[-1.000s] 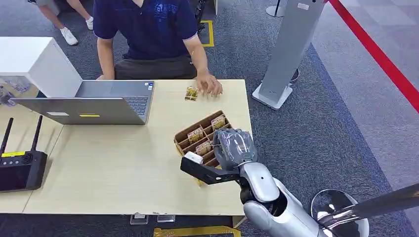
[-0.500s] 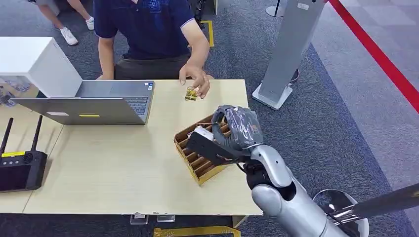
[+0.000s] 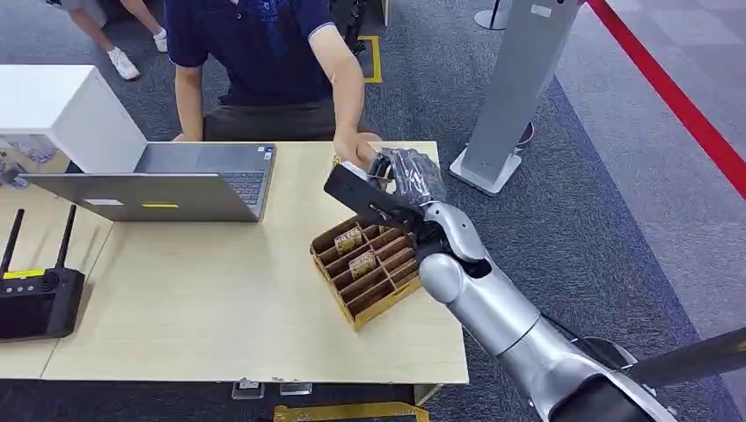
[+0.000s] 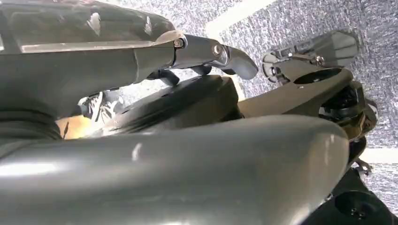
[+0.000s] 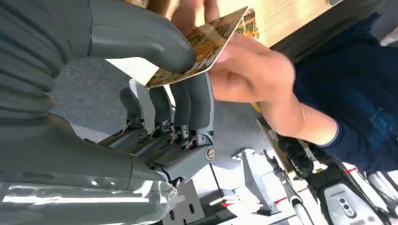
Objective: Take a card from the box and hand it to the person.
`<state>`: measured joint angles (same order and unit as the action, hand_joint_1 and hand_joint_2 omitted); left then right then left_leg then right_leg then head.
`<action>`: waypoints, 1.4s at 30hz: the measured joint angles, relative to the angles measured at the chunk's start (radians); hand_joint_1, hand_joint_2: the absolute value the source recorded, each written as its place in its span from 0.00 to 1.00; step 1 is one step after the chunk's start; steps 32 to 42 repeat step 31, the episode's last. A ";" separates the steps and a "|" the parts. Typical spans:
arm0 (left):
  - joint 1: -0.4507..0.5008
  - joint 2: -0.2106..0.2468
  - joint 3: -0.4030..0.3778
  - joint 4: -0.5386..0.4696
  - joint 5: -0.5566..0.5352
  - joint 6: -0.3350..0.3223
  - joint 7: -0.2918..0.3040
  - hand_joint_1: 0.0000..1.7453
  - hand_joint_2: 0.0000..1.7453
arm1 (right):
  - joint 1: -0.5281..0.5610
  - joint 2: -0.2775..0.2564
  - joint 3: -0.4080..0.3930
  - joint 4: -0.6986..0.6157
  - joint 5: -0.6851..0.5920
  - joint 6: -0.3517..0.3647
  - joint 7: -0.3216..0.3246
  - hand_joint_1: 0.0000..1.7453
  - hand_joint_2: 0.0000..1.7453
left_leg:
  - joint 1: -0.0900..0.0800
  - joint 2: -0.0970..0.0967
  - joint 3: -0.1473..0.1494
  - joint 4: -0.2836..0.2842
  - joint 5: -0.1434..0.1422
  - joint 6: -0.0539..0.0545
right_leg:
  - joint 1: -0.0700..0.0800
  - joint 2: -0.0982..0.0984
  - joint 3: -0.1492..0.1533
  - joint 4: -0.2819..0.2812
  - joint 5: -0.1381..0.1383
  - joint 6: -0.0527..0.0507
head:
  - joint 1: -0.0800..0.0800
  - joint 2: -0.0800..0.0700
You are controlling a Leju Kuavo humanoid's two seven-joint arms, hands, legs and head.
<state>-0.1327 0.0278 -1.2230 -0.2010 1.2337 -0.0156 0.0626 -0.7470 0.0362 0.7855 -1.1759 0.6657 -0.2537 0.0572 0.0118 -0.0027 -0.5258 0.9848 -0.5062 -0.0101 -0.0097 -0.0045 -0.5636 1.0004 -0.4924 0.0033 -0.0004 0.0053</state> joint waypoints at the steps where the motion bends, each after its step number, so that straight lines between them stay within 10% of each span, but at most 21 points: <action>1: 0.000 0.000 0.000 0.000 0.003 0.000 0.000 0.00 0.00 | -0.016 0.020 0.001 0.049 -0.007 -0.005 -0.009 0.74 1.00 | 0.000 0.000 0.000 0.000 0.000 0.000 | 0.000 0.000 0.000 0.000 0.000 0.000 | 0.000 0.000; 12: 0.005 0.000 0.000 0.001 0.023 0.002 -0.010 0.00 0.00 | -0.082 0.117 0.011 0.295 -0.018 -0.030 -0.052 0.74 1.00 | 0.000 0.000 0.000 0.000 0.000 0.000 | 0.000 0.000 -0.001 0.000 0.000 0.000 | 0.000 0.000; 13: 0.005 0.000 0.000 0.001 0.023 0.002 -0.011 0.00 0.00 | -0.086 0.123 0.013 0.312 -0.018 -0.033 -0.053 0.00 1.00 | 0.000 0.000 0.000 0.000 0.000 0.000 | 0.000 0.000 -0.001 0.000 0.000 0.000 | 0.000 0.000; 42: 0.006 0.000 -0.001 0.002 0.015 0.004 -0.024 0.00 0.00 | -0.086 0.107 0.018 0.334 0.001 -0.084 0.003 0.00 1.00 | 0.000 0.001 0.000 0.000 0.000 0.000 | 0.000 0.001 -0.002 0.000 0.000 0.000 | 0.000 0.000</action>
